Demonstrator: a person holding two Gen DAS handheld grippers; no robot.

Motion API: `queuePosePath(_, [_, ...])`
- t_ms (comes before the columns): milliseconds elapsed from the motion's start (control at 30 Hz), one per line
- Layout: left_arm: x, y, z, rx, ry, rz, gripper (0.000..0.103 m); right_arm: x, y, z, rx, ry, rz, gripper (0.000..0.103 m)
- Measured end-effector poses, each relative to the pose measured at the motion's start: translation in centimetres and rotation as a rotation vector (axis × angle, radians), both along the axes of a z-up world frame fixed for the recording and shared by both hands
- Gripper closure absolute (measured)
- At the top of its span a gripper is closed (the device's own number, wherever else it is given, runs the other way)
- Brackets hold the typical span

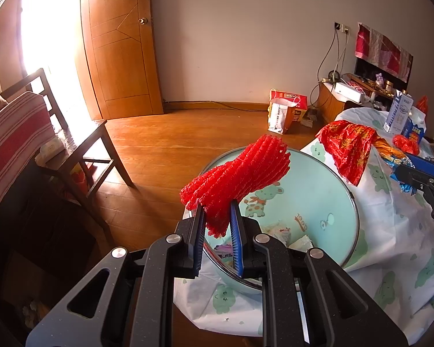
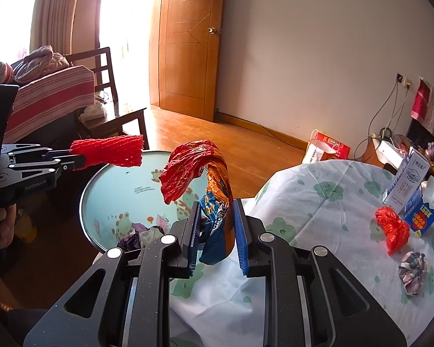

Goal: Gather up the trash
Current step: 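Carry the red mesh net and snack wrapper over the blue bin with both tools, then open both tools to drop the net and wrapper into the blue bin, then grasp the plaid cloth with the right tool while the left tool grasps the red plastic bag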

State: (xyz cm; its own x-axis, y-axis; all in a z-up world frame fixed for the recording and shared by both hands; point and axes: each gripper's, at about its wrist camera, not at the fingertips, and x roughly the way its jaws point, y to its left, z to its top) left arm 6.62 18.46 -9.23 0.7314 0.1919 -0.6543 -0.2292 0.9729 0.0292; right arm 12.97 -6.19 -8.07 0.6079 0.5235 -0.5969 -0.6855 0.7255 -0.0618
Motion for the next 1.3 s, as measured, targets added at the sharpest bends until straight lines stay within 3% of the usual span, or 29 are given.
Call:
queuePosePath(333, [0.0, 0.0, -0.1, -0.006, 0.003, 0.004, 0.086, -0.1, 0.6, -0.2, -0.011, -0.002, 0.017, 0.080])
queuePosePath(467, [0.1, -0.2, -0.1, -0.009, 0.000, -0.007, 0.081, -0.2, 1.3, -0.3, -0.014, -0.003, 0.036, 0.079])
queuePosePath(567, [0.0, -0.6, -0.2, -0.016, -0.009, -0.028, 0.068, -0.2, 1.4, -0.4, -0.008, 0.000, 0.038, 0.073])
queuePosePath(667, [0.1, -0.9, -0.3, -0.018, -0.011, -0.026, 0.053, -0.3, 1.3, -0.5, -0.003, -0.001, 0.037, 0.055])
queuePosePath(700, [0.1, -0.9, -0.4, -0.020, -0.009, -0.026, 0.052, -0.4, 1.3, -0.5, -0.004, -0.003, 0.034, 0.051])
queuePosePath(867, [0.3, -1.5, -1.2, -0.028, 0.008, -0.025, 0.039, -0.4, -0.5, -0.6, -0.005, 0.003, -0.004, 0.050])
queuePosePath(1100, [1.4, -3.8, -2.7, -0.034, 0.052, -0.062, 0.033, 1.3, -8.7, -0.6, -0.033, 0.000, -0.215, 0.048])
queuePosePath(1200, [2.1, -5.4, -2.9, -0.025, 0.056, -0.090, 0.032, 3.7, -15.3, -0.4, -0.043, 0.007, -0.403, 0.048])
queuePosePath(1300, [3.4, -7.0, -2.5, -0.021, 0.044, -0.116, 0.031, 5.3, -19.5, -0.6, -0.055, 0.017, -0.518, 0.048])
